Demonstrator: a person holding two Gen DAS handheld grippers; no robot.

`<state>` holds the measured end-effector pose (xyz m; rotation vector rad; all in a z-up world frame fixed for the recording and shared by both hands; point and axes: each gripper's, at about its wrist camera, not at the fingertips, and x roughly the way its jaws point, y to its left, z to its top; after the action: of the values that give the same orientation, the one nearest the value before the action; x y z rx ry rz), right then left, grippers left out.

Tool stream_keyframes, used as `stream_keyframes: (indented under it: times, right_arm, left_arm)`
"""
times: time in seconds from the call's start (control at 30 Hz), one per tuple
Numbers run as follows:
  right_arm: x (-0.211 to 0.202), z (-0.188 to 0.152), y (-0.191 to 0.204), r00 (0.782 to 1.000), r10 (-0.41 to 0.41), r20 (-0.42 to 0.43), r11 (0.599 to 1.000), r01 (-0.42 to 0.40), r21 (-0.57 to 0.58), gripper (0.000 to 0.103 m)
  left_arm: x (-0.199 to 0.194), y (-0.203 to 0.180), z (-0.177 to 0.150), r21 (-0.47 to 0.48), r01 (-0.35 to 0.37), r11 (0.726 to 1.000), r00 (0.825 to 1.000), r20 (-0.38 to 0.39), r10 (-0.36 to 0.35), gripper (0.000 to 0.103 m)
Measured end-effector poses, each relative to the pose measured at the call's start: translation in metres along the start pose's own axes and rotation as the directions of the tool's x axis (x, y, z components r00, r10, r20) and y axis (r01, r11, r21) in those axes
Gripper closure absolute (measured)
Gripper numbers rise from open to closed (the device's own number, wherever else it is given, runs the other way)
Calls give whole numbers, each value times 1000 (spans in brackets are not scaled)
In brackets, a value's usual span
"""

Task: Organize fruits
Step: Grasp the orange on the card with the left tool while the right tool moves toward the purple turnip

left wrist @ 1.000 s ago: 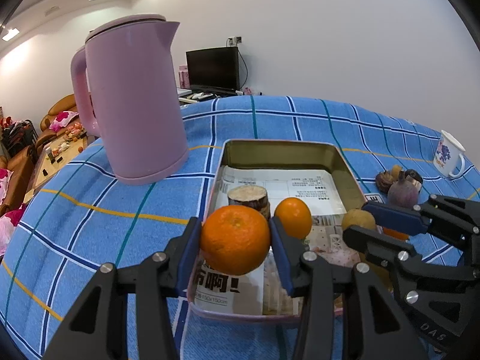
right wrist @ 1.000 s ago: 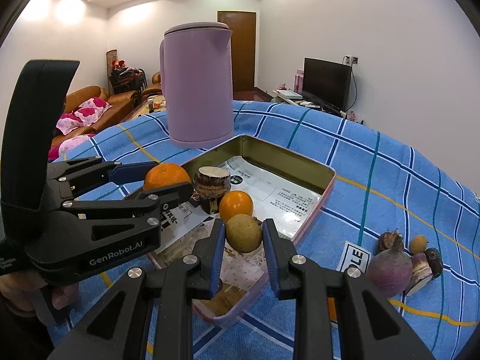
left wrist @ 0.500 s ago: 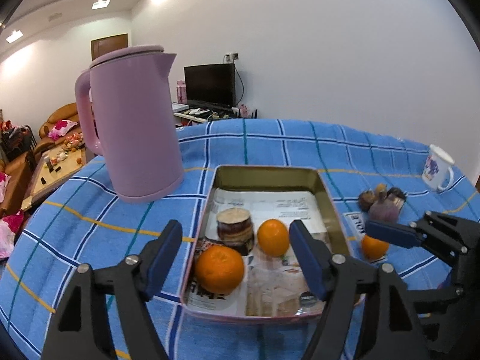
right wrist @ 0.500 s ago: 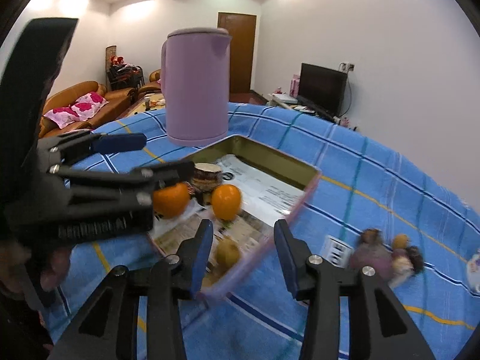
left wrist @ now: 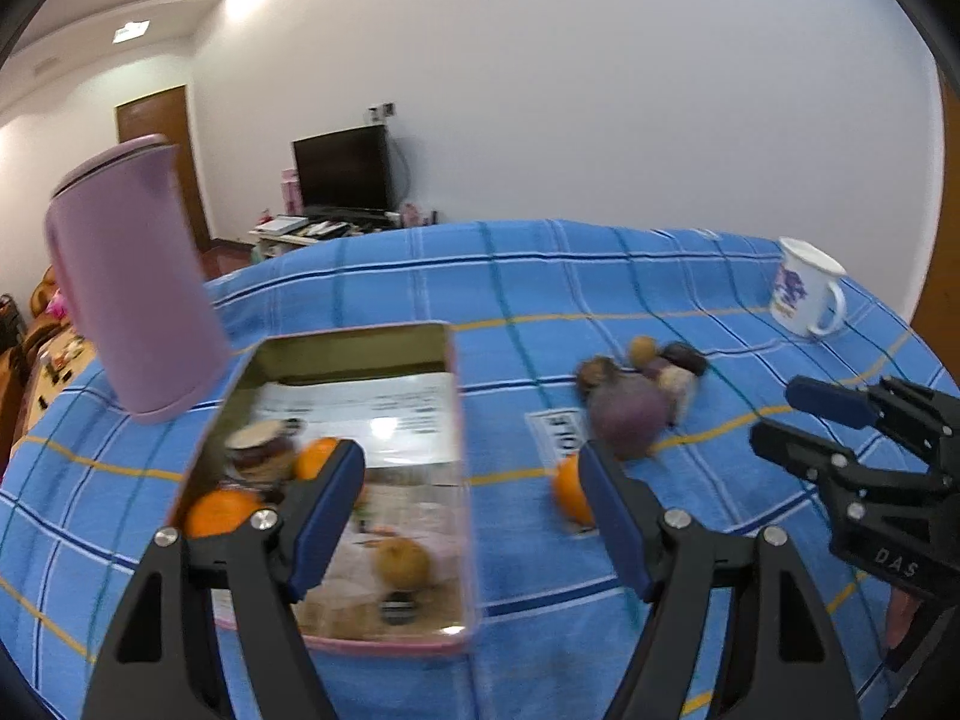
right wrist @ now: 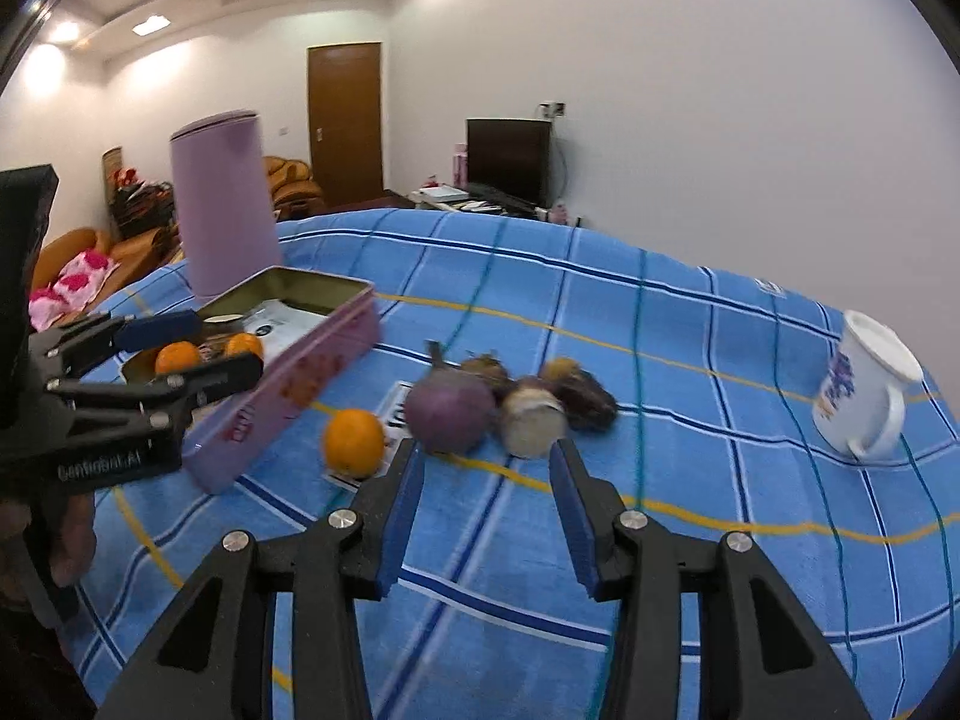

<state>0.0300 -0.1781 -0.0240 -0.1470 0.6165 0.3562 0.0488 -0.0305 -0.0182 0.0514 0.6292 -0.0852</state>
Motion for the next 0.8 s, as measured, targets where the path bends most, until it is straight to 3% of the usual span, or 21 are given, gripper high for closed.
stream_keyframes:
  times: [0.17,0.33,0.47,0.8]
  right_arm:
    - [-3,-9,-10,1000,-5,1,1000,5,21,57]
    - [-6,-14,-21,1000,-16,6,999,16,41,57]
    - [-9,-17,-33,1000,-23,16,997,22,70,57]
    - [-3,-16,-31,1000,-14,10,997,13,70,56]
  left_arm:
    - [14,-33,-1,48,28,998,999,-36,-27,28]
    - [34,-49,-2,46,67,997,992,-106,-62,47]
    - [49,-50,-4,20,80,997,985,-155,-76,50]
    - [64,-49,1,54,38,998,985,-172,-28,53]
